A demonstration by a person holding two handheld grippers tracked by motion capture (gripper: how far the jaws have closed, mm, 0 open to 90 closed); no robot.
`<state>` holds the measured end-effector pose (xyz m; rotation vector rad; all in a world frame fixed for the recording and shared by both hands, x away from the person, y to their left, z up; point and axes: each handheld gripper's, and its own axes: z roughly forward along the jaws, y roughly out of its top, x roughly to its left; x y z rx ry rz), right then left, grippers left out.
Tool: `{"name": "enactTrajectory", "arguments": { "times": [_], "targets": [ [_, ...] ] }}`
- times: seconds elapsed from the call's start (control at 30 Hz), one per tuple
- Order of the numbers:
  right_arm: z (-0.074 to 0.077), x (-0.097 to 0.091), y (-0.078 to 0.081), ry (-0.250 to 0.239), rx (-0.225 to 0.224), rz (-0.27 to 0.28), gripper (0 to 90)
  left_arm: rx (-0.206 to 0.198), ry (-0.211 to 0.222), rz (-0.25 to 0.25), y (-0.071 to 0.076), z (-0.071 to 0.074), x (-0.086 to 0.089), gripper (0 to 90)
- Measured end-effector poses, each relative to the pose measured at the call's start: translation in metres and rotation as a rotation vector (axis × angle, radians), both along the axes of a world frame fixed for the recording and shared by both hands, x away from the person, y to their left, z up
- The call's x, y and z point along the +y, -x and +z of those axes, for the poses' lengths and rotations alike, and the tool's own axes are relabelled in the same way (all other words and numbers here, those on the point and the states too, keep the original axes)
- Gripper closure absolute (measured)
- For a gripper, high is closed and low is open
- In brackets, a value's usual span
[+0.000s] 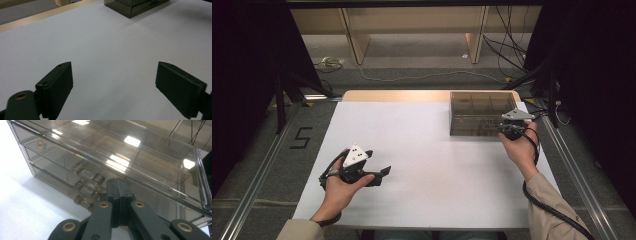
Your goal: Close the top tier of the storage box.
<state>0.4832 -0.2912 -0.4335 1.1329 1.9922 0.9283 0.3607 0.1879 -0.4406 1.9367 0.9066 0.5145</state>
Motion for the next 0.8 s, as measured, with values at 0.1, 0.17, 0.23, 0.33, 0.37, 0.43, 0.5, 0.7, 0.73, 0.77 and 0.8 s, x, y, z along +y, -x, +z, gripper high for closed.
{"name": "enactTrajectory", "arguments": {
  "times": [0.1,0.17,0.23,0.33,0.37,0.43,0.5,0.7,0.73,0.77,0.8],
  "targets": [
    [-0.0005,0.0,-0.0012,0.0,0.004,-0.002,90.0,0.001,-0.001,0.0,-0.0001,-0.0001,0.0,14.5],
    [-0.0008,-0.0002,-0.0016,0.0,0.005,-0.003,90.0,0.0,0.0,0.0,0.0,0.0,0.0,14.5],
    [-0.001,-0.0004,-0.0016,0.001,0.004,-0.003,90.0,0.001,-0.001,0.0,0.0,-0.0001,-0.0001,14.4],
    [-0.002,-0.0012,-0.0019,0.003,0.005,-0.004,90.0,0.001,-0.001,-0.001,0.0002,-0.0001,-0.0006,14.5],
    [-0.0027,-0.0014,-0.0019,0.002,0.008,-0.005,90.0,0.001,-0.001,-0.001,0.0003,-0.0001,-0.0006,14.5],
    [-0.0035,-0.0018,-0.0018,0.001,0.012,-0.007,90.0,0.001,0.0,-0.001,0.0001,0.0,-0.0003,14.5],
    [-0.0038,-0.0021,-0.0018,0.001,0.011,-0.006,90.0,0.002,-0.001,-0.001,-0.0001,-0.0001,-0.0003,14.5],
    [-0.0026,-0.0034,0.0014,-0.007,0.004,-0.001,90.0,0.001,-0.001,0.0,0.0001,0.0,-0.0002,14.5],
    [-0.0021,-0.0037,0.0024,-0.008,0.002,0.0,89.6,0.001,-0.002,0.0,0.0,-0.0002,-0.0003,14.5],
    [-0.0016,-0.0042,0.0035,-0.013,0.003,-0.001,88.8,0.002,-0.003,0.0,0.0001,-0.0001,-0.0004,14.5],
    [-0.0012,-0.0052,0.0048,-0.017,0.001,0.003,88.0,0.001,-0.002,0.0,0.0002,0.0,-0.0006,14.5]
  ]
}}
